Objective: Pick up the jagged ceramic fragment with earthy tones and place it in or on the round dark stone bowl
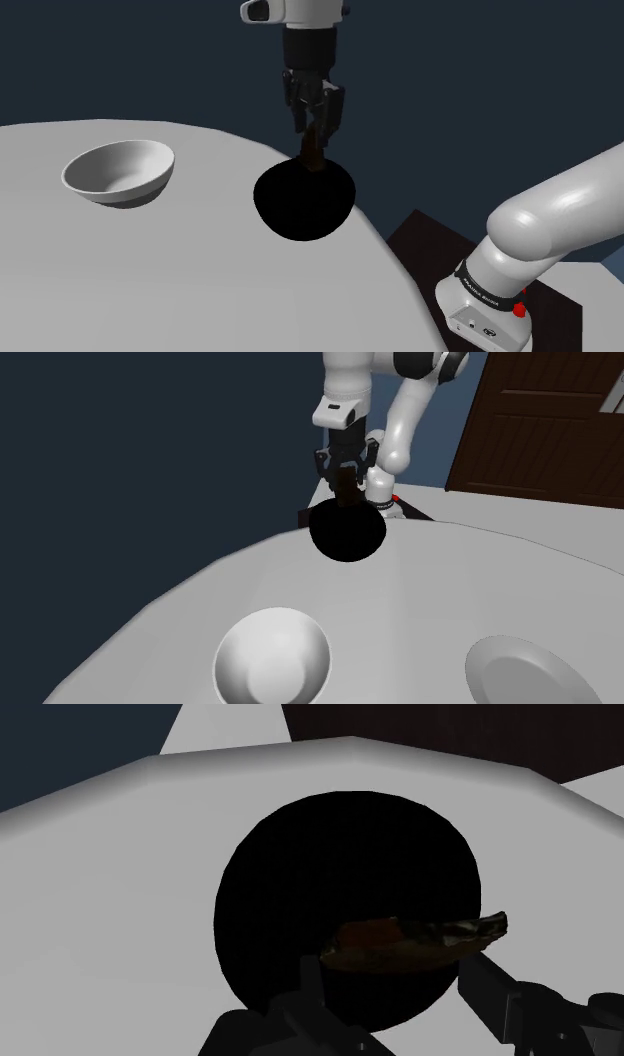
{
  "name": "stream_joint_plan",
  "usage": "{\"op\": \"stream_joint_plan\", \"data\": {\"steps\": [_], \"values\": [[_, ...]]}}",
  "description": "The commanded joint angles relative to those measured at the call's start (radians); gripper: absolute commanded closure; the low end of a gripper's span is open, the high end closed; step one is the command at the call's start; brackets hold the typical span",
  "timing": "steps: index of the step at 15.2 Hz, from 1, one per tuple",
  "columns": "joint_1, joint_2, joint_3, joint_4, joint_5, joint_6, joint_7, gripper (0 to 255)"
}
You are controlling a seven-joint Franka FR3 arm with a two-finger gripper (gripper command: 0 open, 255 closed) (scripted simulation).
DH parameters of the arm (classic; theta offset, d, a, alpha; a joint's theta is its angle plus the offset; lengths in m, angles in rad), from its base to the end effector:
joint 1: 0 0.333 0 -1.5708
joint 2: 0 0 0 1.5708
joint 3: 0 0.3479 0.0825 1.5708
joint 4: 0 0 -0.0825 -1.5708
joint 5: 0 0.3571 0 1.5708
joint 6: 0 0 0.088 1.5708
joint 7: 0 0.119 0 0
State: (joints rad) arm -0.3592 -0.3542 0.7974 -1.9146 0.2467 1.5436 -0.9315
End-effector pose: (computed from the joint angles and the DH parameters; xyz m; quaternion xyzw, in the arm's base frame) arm 0.3557 0.2605 0.5991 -0.7901 -0.6102 0.0562 0.0131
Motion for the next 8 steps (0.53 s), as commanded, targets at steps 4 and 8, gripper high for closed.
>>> {"op": "stream_joint_plan", "data": {"steps": [4, 8], "values": [[0.014, -0.039, -0.013, -0.092, 0.026, 0.06, -0.025, 255], [0.017, -0.041, -0.003, -0.146, 0.032, 0.112, -0.028, 255]]}}
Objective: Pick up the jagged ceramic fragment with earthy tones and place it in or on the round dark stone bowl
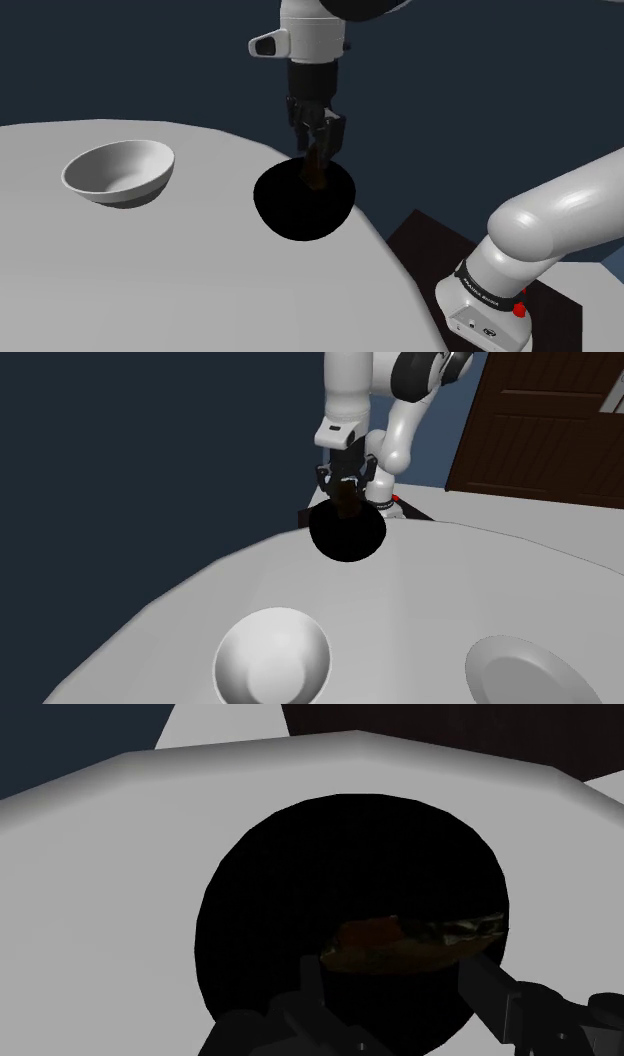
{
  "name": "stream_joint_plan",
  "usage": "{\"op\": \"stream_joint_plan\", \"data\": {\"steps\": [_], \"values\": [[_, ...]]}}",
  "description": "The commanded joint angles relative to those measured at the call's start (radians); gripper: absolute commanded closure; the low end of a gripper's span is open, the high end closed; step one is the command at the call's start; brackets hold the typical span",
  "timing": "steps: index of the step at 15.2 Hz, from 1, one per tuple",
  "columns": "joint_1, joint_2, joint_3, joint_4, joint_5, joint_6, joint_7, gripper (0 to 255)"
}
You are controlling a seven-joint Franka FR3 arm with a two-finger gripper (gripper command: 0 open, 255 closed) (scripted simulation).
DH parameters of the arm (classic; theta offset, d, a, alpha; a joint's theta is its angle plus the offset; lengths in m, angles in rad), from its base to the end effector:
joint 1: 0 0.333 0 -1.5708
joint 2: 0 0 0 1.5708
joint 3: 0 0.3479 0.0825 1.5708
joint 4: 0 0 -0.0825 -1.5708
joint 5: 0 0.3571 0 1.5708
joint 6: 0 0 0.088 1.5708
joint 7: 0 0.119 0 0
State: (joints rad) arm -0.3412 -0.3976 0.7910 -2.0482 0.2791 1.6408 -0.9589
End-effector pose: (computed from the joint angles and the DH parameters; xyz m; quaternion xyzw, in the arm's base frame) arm 0.3472 0.2569 0.5610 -0.7900 -0.6105 0.0545 0.0145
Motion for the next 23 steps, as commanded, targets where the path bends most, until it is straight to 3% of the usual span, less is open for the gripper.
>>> {"op": "stream_joint_plan", "data": {"steps": [1, 6, 14, 15, 20, 23], "values": [[0.0, 0.003, 0.006, -0.025, 0.001, 0.029, -0.001, 255], [0.002, 0.009, 0.023, -0.089, 0.007, 0.098, -0.002, 255], [0.002, 0.009, 0.023, -0.089, 0.007, 0.098, -0.002, 255], [0.002, 0.009, 0.023, -0.089, 0.007, 0.098, -0.002, 0], [0.002, 0.009, 0.023, -0.089, 0.007, 0.098, -0.002, 0], [-0.008, 0.02, 0.009, 0.017, -0.01, 0.001, 0.007, 0]]}}
